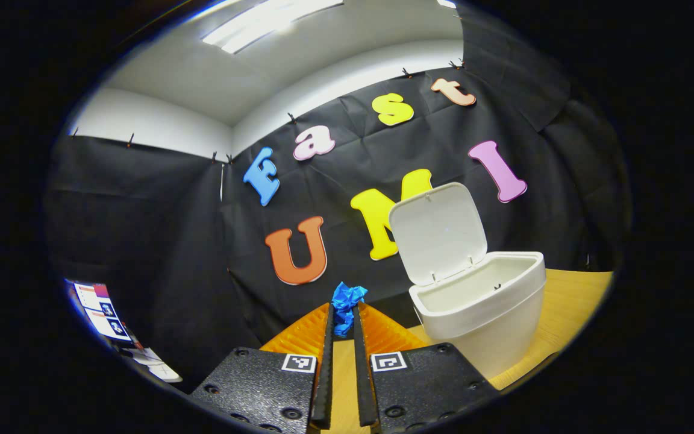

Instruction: Press the lid of the desktop garbage bin to open it, pick up the crumpled paper on the desktop and throw it into the bin, then pick up the pop can on the desktop and drop it into the bin, and finally close the garbage bin lid.

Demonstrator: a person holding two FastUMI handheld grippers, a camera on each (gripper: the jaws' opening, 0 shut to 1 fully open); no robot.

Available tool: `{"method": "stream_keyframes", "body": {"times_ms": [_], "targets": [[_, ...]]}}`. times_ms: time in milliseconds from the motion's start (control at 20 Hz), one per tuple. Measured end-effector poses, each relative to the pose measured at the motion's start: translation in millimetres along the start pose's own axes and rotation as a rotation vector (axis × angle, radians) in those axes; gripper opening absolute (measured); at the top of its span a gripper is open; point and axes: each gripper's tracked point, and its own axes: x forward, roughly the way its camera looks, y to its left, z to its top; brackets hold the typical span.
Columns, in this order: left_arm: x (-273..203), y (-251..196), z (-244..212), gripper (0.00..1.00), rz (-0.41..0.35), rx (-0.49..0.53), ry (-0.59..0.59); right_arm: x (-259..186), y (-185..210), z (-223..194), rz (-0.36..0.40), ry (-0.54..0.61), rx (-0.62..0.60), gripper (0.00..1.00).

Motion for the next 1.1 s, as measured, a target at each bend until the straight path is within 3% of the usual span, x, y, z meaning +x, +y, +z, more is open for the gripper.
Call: {"method": "stream_keyframes", "body": {"times_ms": [150, 250, 700, 1000, 1100], "targets": [[21.3, -53.3, -9.2, 0.22, -0.169, -0.194, 0.081, -2.9, -4.7, 12.4, 0.001, -0.007, 0.003, 0.80], [31.7, -74.3, -3.0, 0.20, -0.218, -0.264, 0.113, -3.1, -8.5, 29.2, -0.007, -0.024, 0.001, 0.80], [91.6, -144.1, -10.4, 0.25, -0.349, -0.355, 0.220, 0.4, -6.0, 83.7, -0.014, -0.109, -0.055, 0.80], [96.0, -147.3, -3.0, 0.92, -0.365, -0.384, 0.197, 7.4, -9.5, 94.9, -0.028, -0.114, -0.040, 0.80], [84.9, -135.4, -8.1, 0.97, -0.353, -0.402, 0.208, 13.6, -7.0, 104.0, -0.034, -0.113, -0.062, 0.80]]}}
